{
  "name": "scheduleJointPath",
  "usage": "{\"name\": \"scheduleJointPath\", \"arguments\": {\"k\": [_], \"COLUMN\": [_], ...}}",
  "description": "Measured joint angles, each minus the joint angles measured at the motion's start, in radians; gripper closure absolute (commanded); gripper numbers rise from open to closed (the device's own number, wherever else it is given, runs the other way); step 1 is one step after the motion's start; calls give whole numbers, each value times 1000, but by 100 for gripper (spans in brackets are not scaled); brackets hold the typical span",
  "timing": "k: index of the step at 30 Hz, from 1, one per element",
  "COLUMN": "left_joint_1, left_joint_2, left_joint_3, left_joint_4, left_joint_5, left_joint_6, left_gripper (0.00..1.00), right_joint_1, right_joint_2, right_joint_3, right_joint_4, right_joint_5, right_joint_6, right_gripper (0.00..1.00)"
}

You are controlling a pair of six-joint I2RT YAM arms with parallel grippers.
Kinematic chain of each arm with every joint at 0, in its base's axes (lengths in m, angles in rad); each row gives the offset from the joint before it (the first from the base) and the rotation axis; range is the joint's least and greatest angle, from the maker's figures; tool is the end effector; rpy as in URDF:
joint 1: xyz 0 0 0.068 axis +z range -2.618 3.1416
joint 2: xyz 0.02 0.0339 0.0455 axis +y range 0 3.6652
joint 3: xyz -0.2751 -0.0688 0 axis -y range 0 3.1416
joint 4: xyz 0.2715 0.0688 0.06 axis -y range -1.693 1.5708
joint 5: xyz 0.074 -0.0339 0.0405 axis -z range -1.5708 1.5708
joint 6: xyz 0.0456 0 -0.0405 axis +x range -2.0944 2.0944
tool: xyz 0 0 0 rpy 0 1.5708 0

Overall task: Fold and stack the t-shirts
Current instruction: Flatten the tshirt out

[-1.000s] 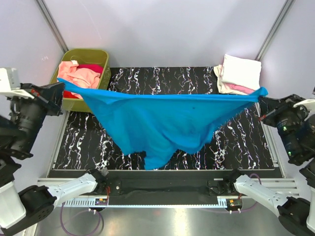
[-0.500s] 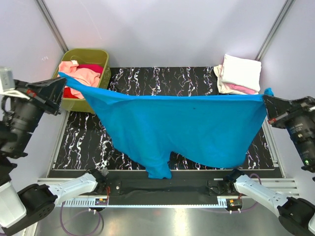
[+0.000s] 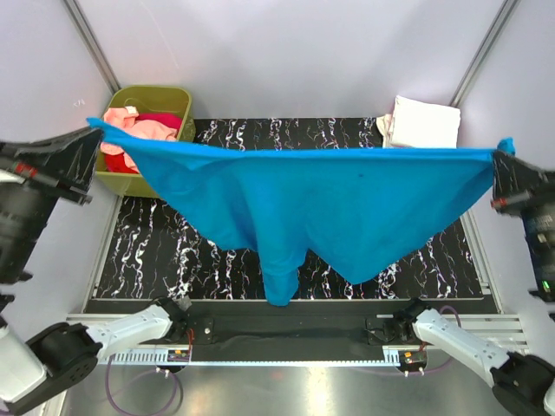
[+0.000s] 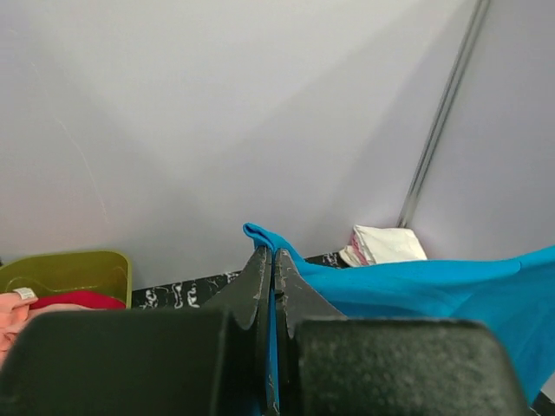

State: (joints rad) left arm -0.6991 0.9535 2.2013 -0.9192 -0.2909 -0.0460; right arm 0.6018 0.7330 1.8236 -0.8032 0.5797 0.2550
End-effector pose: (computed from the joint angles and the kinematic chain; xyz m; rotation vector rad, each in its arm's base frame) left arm 0.0095 0.0091 0.6523 0.1579 1.2601 -0.4631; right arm 0.0103 -0.0232 0.5979 0.2746 1.3114 0.3543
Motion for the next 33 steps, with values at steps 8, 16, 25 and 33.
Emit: {"name": "scheduleJointPath", "arguments": {"k": [8, 16, 25, 33], "left_joint_1": [27, 410, 449, 416], "left_joint_2": [291, 996, 1349, 894], "left_joint_3": [107, 306, 43, -291], "left_joint_4": [25, -53, -196, -137], "left_joint_5": [-169, -126, 8, 25], "left_joint_6": [91, -21, -124, -184], "left_gripper": [100, 54, 1, 1], "right_joint_1": [-54, -365, -396, -374], "right_joint_2": [512, 1441, 1561, 1071], "right_joint_3": [195, 517, 358, -34], "right_joint_4": [-75, -272, -393, -212], "right_joint_5": [191, -178, -313, -415], "right_joint_6": [-48, 78, 121, 143], "right_gripper": [100, 11, 0, 0]}}
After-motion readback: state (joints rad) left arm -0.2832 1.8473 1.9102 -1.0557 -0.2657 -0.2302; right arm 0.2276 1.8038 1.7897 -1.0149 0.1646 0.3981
